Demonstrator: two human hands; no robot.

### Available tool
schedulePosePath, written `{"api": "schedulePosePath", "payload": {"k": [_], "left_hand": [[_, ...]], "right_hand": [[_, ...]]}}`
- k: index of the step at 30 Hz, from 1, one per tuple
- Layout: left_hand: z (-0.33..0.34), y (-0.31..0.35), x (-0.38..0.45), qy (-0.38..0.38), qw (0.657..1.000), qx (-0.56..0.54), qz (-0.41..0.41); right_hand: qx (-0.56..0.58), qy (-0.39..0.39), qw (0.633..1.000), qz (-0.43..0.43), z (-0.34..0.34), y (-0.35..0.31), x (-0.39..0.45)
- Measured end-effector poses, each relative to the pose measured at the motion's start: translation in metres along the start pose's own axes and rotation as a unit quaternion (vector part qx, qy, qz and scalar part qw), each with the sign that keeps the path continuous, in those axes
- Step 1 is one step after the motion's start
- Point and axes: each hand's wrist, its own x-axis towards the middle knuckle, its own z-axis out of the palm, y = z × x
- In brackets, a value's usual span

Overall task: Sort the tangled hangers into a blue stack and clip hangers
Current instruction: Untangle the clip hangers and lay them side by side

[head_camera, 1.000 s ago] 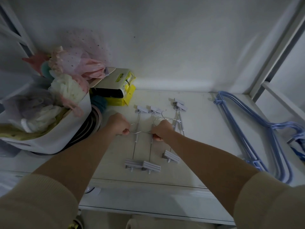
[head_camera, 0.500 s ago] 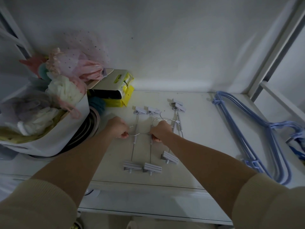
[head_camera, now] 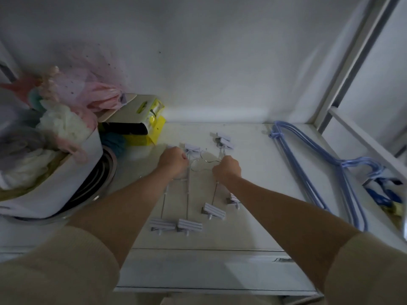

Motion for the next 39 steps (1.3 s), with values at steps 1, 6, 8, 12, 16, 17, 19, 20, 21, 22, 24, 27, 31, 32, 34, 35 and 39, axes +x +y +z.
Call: {"api": "schedulePosePath", "payload": {"k": [1,6,8,12,16,17,19,20,21,22,24,27,31,32,34,35,39], "left_hand": [[0.006,0.004,0.001,-0.009,1.000,0.008,0.001],[0.025,0.010,0.009,-0.027,0.999,0.037,0.002],[0.029,0.011,0.012,-0.038,0.997,0.061,0.017],[0.030,0.016,0.016,-0.076,0.993,0.082,0.029],[0.029,0.014,0.018,-0.097,0.994,0.050,0.021],[0.028,0.015,0.017,-0.089,0.996,0.011,0.007],[0.025,0.016,0.016,-0.055,0.996,-0.071,-0.021],[0.023,0.015,0.017,-0.046,0.995,-0.085,-0.028],[0.021,0.015,0.016,-0.045,0.995,-0.079,-0.034],[0.019,0.013,0.016,-0.050,0.996,-0.067,-0.034],[0.016,0.010,0.015,-0.054,0.995,-0.070,-0.035],[0.016,0.010,0.013,-0.046,0.990,-0.125,-0.043],[0.010,0.008,0.008,-0.072,0.970,-0.219,-0.079],[0.009,0.004,0.007,-0.079,0.969,-0.219,-0.082],[0.009,-0.004,0.004,-0.079,0.968,-0.222,-0.092],[0.009,-0.008,0.002,-0.077,0.967,-0.223,-0.097],[0.012,-0.020,-0.002,-0.063,0.968,-0.221,-0.102]], "right_hand": [[-0.006,0.001,1.000,0.002,-0.001,0.002,0.001],[0.002,-0.008,1.000,0.012,-0.008,0.012,0.006],[0.028,-0.008,0.999,0.026,-0.008,0.012,0.009],[0.112,-0.035,0.990,0.073,0.001,0.006,0.017],[0.230,-0.104,0.961,0.112,0.007,-0.001,0.023],[0.269,-0.108,0.948,0.131,0.008,-0.001,0.024],[0.327,-0.097,0.927,0.157,0.006,0.003,0.023],[0.339,-0.095,0.922,0.158,0.003,0.005,0.022],[0.342,-0.096,0.922,0.156,0.000,0.009,0.023],[0.345,-0.101,0.921,0.152,-0.003,0.011,0.022],[0.355,-0.110,0.917,0.145,-0.008,0.015,0.023],[0.357,-0.109,0.919,0.129,-0.010,0.015,0.023],[0.325,-0.113,0.932,0.117,-0.008,0.018,0.022],[0.305,-0.112,0.939,0.109,-0.008,0.019,0.021],[0.264,-0.110,0.954,0.086,-0.007,0.019,0.018],[0.247,-0.111,0.960,0.074,-0.006,0.018,0.017],[0.180,-0.105,0.977,0.045,-0.003,0.017,0.013]]}}
